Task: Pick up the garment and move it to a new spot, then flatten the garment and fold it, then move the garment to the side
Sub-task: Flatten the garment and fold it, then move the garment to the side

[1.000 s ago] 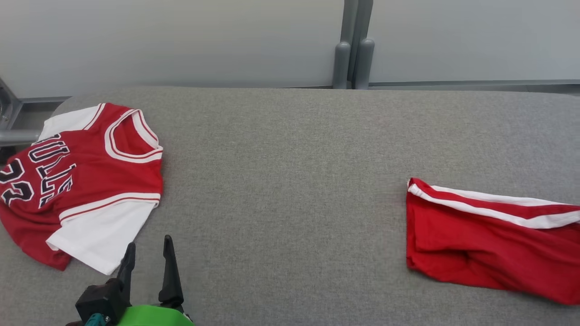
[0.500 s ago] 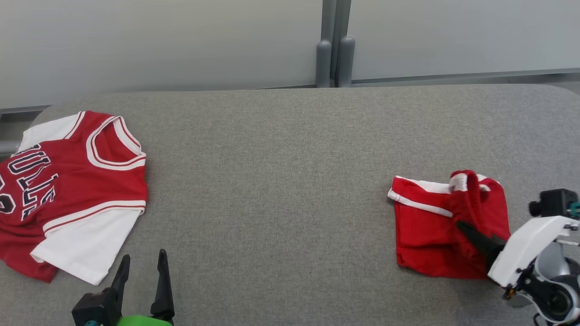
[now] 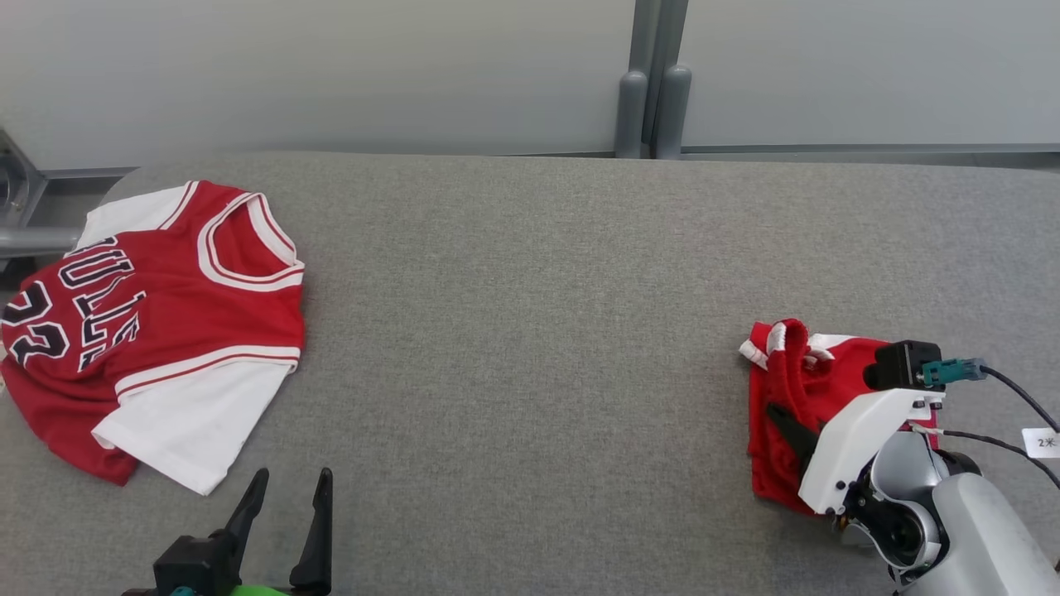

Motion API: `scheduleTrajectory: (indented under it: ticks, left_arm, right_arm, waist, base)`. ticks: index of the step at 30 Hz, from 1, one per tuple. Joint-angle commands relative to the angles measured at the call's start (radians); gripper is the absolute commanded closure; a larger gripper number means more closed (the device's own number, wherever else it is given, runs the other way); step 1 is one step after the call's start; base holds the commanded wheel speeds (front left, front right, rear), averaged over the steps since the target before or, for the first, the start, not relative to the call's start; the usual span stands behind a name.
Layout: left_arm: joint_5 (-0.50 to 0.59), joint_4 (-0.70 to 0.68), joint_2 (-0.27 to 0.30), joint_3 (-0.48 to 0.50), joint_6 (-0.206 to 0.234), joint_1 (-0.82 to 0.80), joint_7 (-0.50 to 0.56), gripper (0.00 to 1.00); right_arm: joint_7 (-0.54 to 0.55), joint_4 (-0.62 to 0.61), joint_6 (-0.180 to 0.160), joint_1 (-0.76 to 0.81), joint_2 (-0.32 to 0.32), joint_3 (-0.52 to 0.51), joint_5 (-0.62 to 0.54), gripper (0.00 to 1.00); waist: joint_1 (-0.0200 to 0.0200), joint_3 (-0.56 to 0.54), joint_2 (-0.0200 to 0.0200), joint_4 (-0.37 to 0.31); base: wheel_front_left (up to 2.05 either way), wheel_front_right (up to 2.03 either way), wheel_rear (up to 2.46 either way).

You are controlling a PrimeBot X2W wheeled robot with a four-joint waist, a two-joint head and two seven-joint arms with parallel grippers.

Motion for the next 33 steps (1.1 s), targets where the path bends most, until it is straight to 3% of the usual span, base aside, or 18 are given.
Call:
scheduleTrajectory:
  ticks: [1, 5, 6, 7, 8, 17, 24, 29, 33]
  left_arm:
    - [0.014, 0.009, -0.002, 0.01, -0.016, -0.009, -0.005, 0.0]
    - [0.036, 0.024, -0.013, 0.021, -0.052, 0.002, -0.004, 0.0]
    - [0.041, 0.027, -0.016, 0.026, -0.059, 0.004, -0.004, 0.0]
    - [0.044, 0.031, -0.02, 0.03, -0.068, 0.007, -0.004, 0.0]
    - [0.047, 0.033, -0.023, 0.033, -0.076, 0.01, -0.004, 0.0]
    - [0.079, 0.053, -0.044, 0.091, -0.12, 0.038, -0.004, 0.0]
    - [0.103, 0.039, -0.075, 0.14, -0.136, 0.053, -0.004, 0.0]
    - [0.124, 0.042, -0.093, 0.156, -0.149, 0.048, -0.004, 0.0]
    - [0.134, 0.046, -0.103, 0.167, -0.157, 0.037, -0.004, 0.0]
  right_arm:
    - [-0.015, 0.023, 0.001, -0.024, 0.008, -0.001, -0.028, 1.0]
    - [-0.05, 0.078, 0.001, -0.055, 0.028, 0.008, -0.083, 0.97]
    - [-0.057, 0.088, 0.001, -0.063, 0.033, 0.018, -0.095, 0.69]
    - [-0.067, 0.094, 0.001, -0.068, 0.035, 0.027, -0.104, 0.26]
    - [-0.08, 0.098, 0.001, -0.072, 0.034, 0.03, -0.115, 0.0]
    - [-0.171, 0.013, 0.001, -0.033, 0.031, 0.052, -0.103, 0.0]
    - [-0.148, -0.111, 0.001, 0.095, -0.014, -0.09, -0.084, 0.0]
    - [-0.115, -0.094, 0.001, 0.133, -0.035, -0.222, -0.095, 0.0]
    - [-0.093, -0.066, 0.001, 0.109, -0.028, -0.271, -0.088, 0.0]
  waist:
    - [0.0, -0.001, 0.012, 0.009]
    - [0.0, -0.008, 0.012, 0.019]
    - [0.0, -0.008, 0.012, 0.019]
    - [0.0, -0.009, 0.012, 0.02]
    - [0.0, -0.01, 0.012, 0.021]
    - [0.0, -0.014, 0.012, 0.008]
    - [0.0, 0.006, 0.012, -0.012]
    - [0.0, 0.026, 0.012, -0.021]
    - [0.0, 0.037, 0.012, -0.022]
  base:
    - [0.0, 0.0, 0.0]
    - [0.0, 0.0, 0.0]
    - [0.0, 0.0, 0.0]
    - [0.0, 0.0, 0.0]
    - [0.0, 0.0, 0.0]
    - [0.0, 0.0, 0.0]
    - [0.0, 0.0, 0.0]
    - [0.0, 0.0, 0.0]
    - [0.0, 0.0, 0.0]
